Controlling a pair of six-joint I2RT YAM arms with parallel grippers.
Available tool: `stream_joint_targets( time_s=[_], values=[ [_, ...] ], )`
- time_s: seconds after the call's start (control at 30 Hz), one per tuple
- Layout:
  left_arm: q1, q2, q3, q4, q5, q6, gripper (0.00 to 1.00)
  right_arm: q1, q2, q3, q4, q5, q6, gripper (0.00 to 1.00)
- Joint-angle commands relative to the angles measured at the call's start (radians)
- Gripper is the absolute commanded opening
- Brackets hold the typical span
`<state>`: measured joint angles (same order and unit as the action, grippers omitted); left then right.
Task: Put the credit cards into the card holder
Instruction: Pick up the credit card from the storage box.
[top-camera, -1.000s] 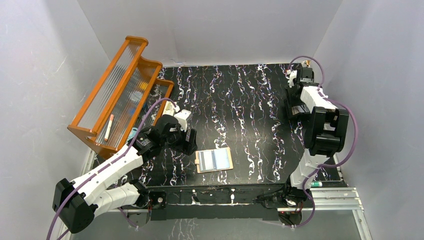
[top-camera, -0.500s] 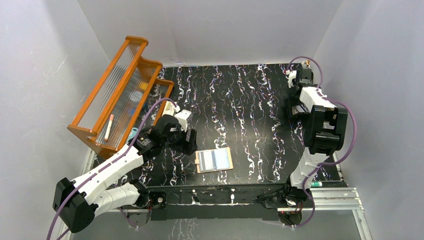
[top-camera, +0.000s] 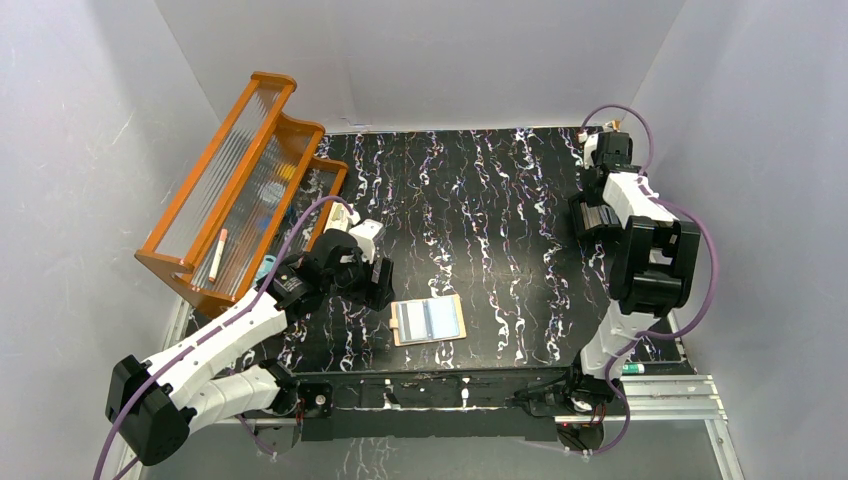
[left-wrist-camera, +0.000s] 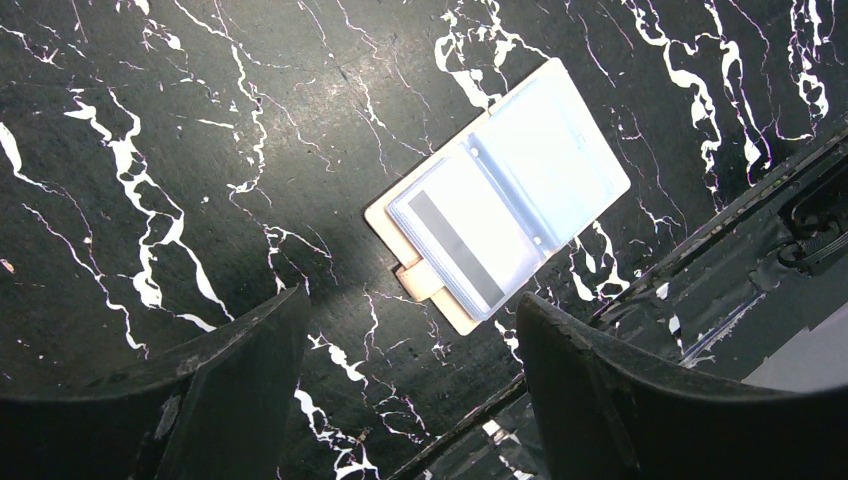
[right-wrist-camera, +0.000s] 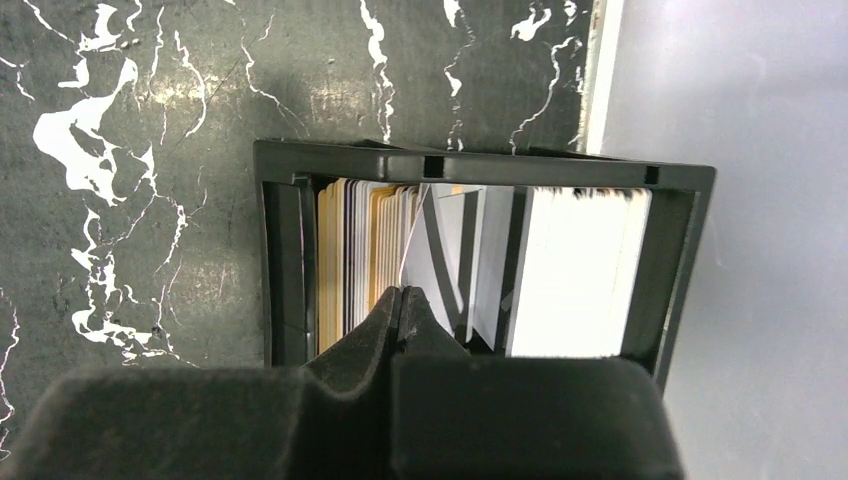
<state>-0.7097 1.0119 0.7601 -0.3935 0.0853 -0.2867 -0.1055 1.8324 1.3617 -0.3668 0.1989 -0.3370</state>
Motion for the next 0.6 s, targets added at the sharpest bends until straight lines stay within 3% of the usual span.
stream_joint_targets(
  time_s=[0.0, 0.17, 0.37, 0.43, 0.5, 0.57],
  values=[
    [0.004, -0.008, -0.004, -0.008, -0.002, 0.015, 0.74, -0.002, -0.062, 0.059, -0.040, 0.034, 0.034, 0.00],
    [0.003, -0.009, -0.003, -0.008, -0.002, 0.015, 0.74, -0.002, -0.060, 0.071, -0.042, 0.069, 0.044, 0.07],
    [0.003, -0.009, -0.002, -0.008, -0.002, 0.017, 0.74, -0.002, -0.025, 0.096, -0.061, 0.085, 0.047, 0.00],
    [0.003, -0.009, -0.002, -0.008, -0.002, 0.018, 0.74, -0.002, 0.000, 0.110, -0.073, 0.095, 0.049, 0.08],
    [0.003, -0.010, -0.002, -0.008, -0.002, 0.018, 0.74, -0.002, 0.037, 0.138, -0.097, 0.111, 0.050, 0.00],
    [0.003, -0.008, -0.001, -0.009, -0.002, 0.020, 0.74, -0.001, 0.030, 0.178, -0.164, 0.093, 0.083, 0.00]
  ],
)
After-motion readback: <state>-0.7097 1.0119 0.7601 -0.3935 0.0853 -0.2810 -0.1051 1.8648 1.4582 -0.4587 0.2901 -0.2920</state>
